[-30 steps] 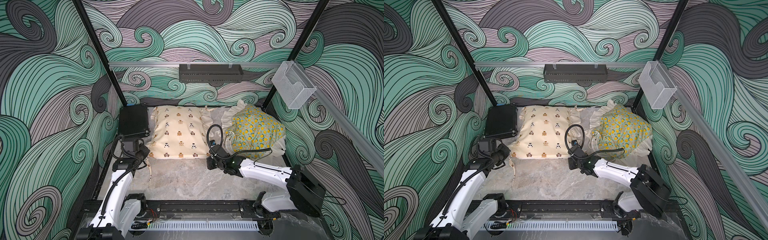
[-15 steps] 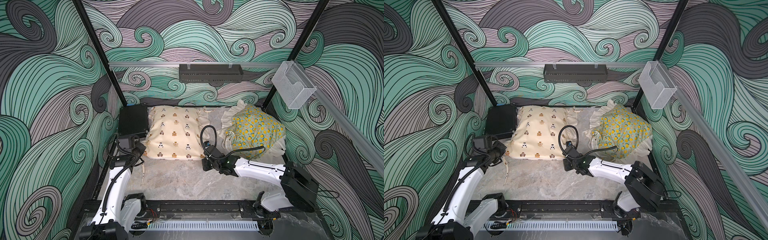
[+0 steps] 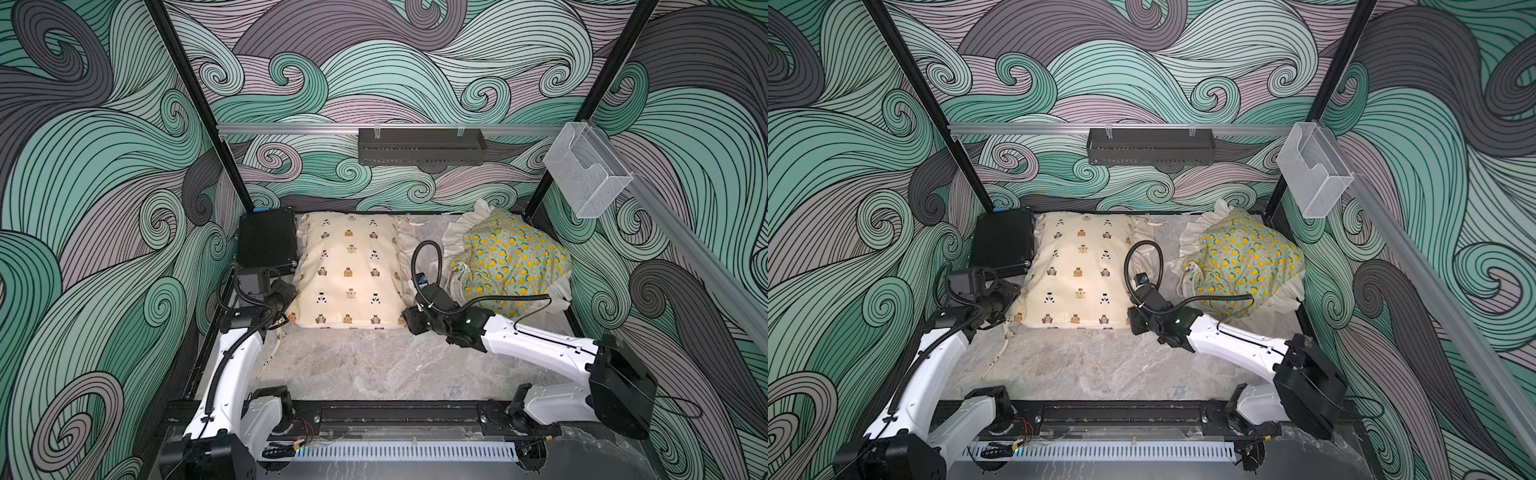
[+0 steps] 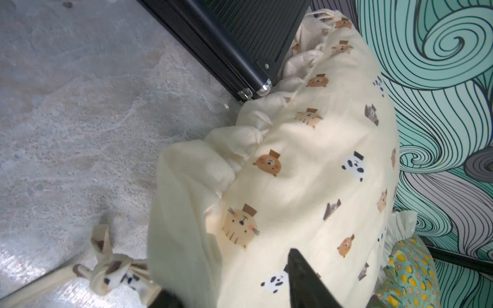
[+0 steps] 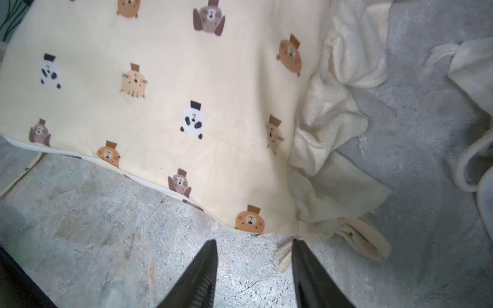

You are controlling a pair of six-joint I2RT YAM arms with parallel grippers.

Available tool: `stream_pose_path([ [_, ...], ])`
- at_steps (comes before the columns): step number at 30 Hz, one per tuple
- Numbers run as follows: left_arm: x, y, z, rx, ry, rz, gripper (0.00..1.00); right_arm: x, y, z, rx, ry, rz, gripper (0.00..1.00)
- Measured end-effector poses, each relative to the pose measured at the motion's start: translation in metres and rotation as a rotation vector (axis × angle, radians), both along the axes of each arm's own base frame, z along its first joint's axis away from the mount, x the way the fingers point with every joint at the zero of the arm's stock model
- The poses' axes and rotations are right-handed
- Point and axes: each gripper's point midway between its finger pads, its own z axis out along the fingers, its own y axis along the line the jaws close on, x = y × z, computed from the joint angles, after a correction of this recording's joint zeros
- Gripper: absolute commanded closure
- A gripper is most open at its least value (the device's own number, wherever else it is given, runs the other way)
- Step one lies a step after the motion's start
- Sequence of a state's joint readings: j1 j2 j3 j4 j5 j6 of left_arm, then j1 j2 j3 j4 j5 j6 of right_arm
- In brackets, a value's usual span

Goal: Zip up pillowcases
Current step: Place the pillowcase at the center of the board.

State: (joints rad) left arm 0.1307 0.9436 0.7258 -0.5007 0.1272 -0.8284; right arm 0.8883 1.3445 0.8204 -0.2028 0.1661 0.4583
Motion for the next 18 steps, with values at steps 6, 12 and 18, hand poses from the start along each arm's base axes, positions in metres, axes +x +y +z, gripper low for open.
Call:
stream_pose_path([
  [6, 0.005, -0.006, 0.017, 0.002, -0.034, -0.054, 0.23, 0.043, -0.036, 0.03, -0.052, -0.043, -0.12, 0.21],
  [12, 0.009, -0.033, 0.032, -0.007, -0.074, -0.17, 0.19, 0.09, -0.077, 0.041, -0.134, -0.044, -0.246, 0.09],
  [18, 0.017, -0.091, 0.047, -0.003, -0.118, -0.371, 0.19, 0.128, -0.106, 0.036, -0.2, -0.015, -0.331, 0.04],
])
